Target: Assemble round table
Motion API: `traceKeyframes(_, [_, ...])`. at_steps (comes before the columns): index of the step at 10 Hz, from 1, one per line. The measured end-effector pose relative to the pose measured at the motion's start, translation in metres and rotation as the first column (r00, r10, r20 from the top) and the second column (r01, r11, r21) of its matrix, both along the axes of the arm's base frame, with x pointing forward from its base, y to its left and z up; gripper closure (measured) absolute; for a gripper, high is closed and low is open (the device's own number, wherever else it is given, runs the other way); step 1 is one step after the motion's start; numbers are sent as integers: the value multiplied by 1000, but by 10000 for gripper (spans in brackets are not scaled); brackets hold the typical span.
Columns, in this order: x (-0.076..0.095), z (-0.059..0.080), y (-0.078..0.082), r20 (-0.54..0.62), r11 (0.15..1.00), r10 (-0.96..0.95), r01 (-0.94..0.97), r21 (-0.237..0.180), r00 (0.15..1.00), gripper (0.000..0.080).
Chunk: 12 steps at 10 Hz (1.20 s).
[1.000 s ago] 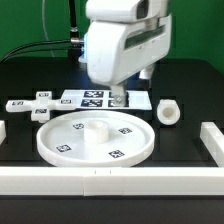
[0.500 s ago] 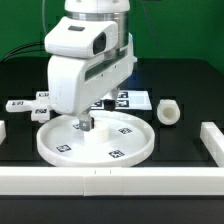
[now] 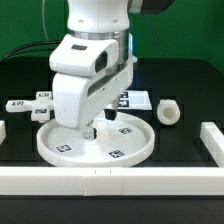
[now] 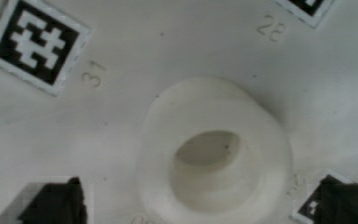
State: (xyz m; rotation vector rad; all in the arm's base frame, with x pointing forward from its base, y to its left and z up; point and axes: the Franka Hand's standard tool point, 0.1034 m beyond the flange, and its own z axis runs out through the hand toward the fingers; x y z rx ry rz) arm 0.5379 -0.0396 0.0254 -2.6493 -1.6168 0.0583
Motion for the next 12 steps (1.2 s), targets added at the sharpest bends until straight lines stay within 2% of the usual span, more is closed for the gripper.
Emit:
traceKeyframes(3, [-6,-15,-5,-12,1000,-10,10,4,1000,150])
traceKeyframes(6, [-8,-18,-9,-17,1000,-21,21,5,1000,150])
traceKeyframes(8, [-7,-17,-6,-14,1000,-16,16,6,1000,392])
traceKeyframes(12, [-7,-16,-7,-14,1000,-14,14,6,1000,392])
